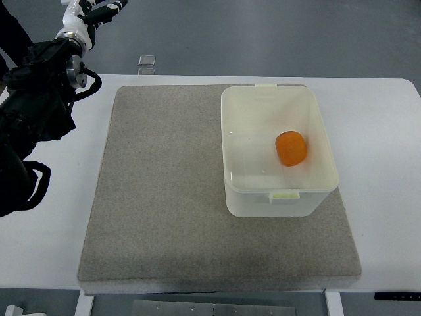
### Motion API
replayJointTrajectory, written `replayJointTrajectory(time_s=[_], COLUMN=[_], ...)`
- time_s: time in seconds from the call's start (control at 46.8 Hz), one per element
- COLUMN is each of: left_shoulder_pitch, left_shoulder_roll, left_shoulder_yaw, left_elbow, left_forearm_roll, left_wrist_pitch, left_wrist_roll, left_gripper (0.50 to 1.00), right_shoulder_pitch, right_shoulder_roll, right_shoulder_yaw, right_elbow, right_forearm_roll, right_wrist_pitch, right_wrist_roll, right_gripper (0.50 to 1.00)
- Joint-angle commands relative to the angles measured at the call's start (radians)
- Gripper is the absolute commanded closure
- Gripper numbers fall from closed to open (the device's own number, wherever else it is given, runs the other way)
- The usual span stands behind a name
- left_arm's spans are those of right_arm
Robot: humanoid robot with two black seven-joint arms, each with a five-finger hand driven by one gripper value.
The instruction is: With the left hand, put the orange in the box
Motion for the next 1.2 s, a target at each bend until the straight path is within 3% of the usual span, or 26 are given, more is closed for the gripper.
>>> replayJointTrajectory(time_s=[0.0, 0.192, 0.321, 0.833, 0.876, 0.962, 1.175], left_shoulder_pitch=[0.003, 0.037, 0.06, 0.063, 0.063, 0.063, 0.066], left_shoulder_roll=[0.001, 0.002, 0.002, 0.002, 0.002, 0.002, 0.002], left_shoulder_yaw=[-0.01, -0.035, -0.03, -0.05, -0.05, -0.052, -0.053], left_elbow=[-0.006, 0.005, 0.005, 0.002, 0.002, 0.004, 0.002], left_forearm_roll=[-0.048, -0.16, -0.16, -0.168, -0.168, -0.168, -0.169], left_wrist_pitch=[-0.012, -0.145, -0.15, -0.145, -0.144, -0.139, -0.14], left_wrist_roll=[-0.001, -0.03, -0.067, -0.065, -0.065, -0.067, -0.068], left_gripper=[0.675, 0.677, 0.677, 0.649, 0.63, 0.532, 0.51], right_shoulder_pitch=[0.001, 0.001, -0.001, -0.001, -0.001, -0.001, 0.001], right_shoulder_roll=[0.0, 0.0, 0.0, 0.0, 0.0, 0.0, 0.0], right_shoulder_yaw=[0.0, 0.0, 0.0, 0.0, 0.0, 0.0, 0.0], right_elbow=[0.0, 0.0, 0.0, 0.0, 0.0, 0.0, 0.0], right_forearm_roll=[0.0, 0.0, 0.0, 0.0, 0.0, 0.0, 0.0], right_wrist_pitch=[0.0, 0.0, 0.0, 0.0, 0.0, 0.0, 0.0], right_wrist_roll=[0.0, 0.0, 0.0, 0.0, 0.0, 0.0, 0.0], right_gripper=[0.556, 0.556, 0.556, 0.556, 0.556, 0.556, 0.556])
